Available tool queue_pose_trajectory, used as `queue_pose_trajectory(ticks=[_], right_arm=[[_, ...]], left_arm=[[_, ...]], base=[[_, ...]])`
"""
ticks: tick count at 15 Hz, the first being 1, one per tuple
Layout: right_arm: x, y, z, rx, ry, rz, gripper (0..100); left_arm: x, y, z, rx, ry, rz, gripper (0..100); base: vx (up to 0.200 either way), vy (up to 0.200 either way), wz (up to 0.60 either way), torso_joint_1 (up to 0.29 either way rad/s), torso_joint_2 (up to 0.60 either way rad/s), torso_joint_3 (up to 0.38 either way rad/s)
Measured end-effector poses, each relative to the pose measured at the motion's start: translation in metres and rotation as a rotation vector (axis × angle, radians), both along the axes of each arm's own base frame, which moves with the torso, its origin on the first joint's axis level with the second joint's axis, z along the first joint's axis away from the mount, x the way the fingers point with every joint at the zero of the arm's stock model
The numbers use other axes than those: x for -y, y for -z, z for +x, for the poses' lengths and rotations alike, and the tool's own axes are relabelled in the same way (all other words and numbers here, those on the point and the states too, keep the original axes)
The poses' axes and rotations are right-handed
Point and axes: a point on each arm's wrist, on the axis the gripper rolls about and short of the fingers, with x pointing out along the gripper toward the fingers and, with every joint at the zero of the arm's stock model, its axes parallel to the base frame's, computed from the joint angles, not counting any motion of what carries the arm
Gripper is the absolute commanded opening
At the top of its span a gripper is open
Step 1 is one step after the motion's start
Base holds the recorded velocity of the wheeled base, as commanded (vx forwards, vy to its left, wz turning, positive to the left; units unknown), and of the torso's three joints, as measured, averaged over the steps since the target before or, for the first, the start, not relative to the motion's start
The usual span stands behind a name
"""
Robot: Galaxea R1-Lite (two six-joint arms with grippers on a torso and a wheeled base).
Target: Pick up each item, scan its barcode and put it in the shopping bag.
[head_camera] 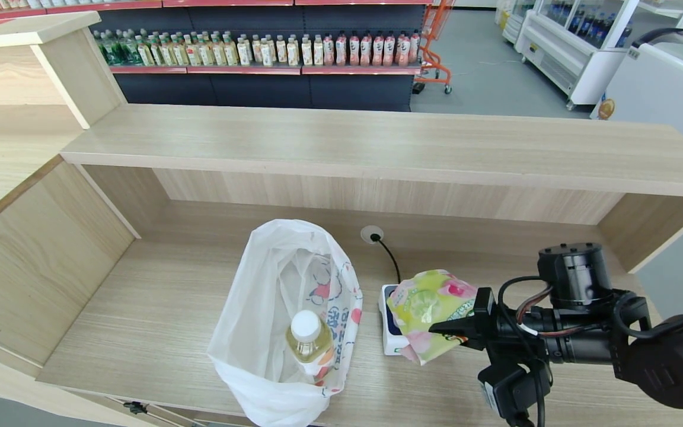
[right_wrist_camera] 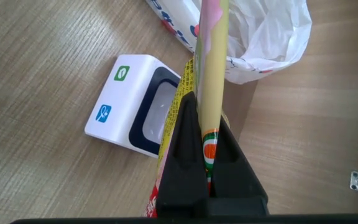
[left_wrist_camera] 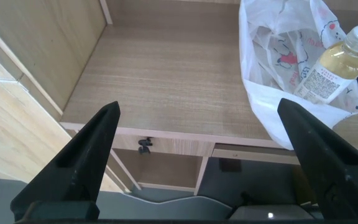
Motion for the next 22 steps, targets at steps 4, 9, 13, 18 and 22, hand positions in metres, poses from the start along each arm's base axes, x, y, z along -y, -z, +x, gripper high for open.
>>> queue_pose_trajectory(ticks=[4,9,13,18,22], right_arm=[[-0.012,-0.025,-0.001,-0.103,0.075,0.151,0],[-0.020,-0.107,-0.010,-0.456,0.629,0.793,0],[-0.016,-0.149,-0.018,-0.827,0.851,1.260,0],[-0.014,-0.158,-0.028,-1.080,0.800,1.360,0],[-0.021,-0.137,-0.024,-1.176,0.785,1.255,0]], left_arm=[[0.000,0.000,0.000,0.000,-0.001,0.000,100],[0.000,0.000,0.000,0.000,-0.001,-0.001,100],[0.000,0.000,0.000,0.000,-0.001,-0.001,100],[0.000,0.000,0.000,0.000,-0.001,-0.001,100],[0.000,0.000,0.000,0.000,-0.003,0.000,100]], base=[[0.000,0.000,0.00,0.000,0.00,0.000],[0.000,0.000,0.00,0.000,0.00,0.000],[0.000,0.150,0.00,-0.001,0.00,0.004],[0.000,0.200,0.00,0.007,0.00,0.000],[0.000,0.050,0.00,0.001,0.00,0.001]])
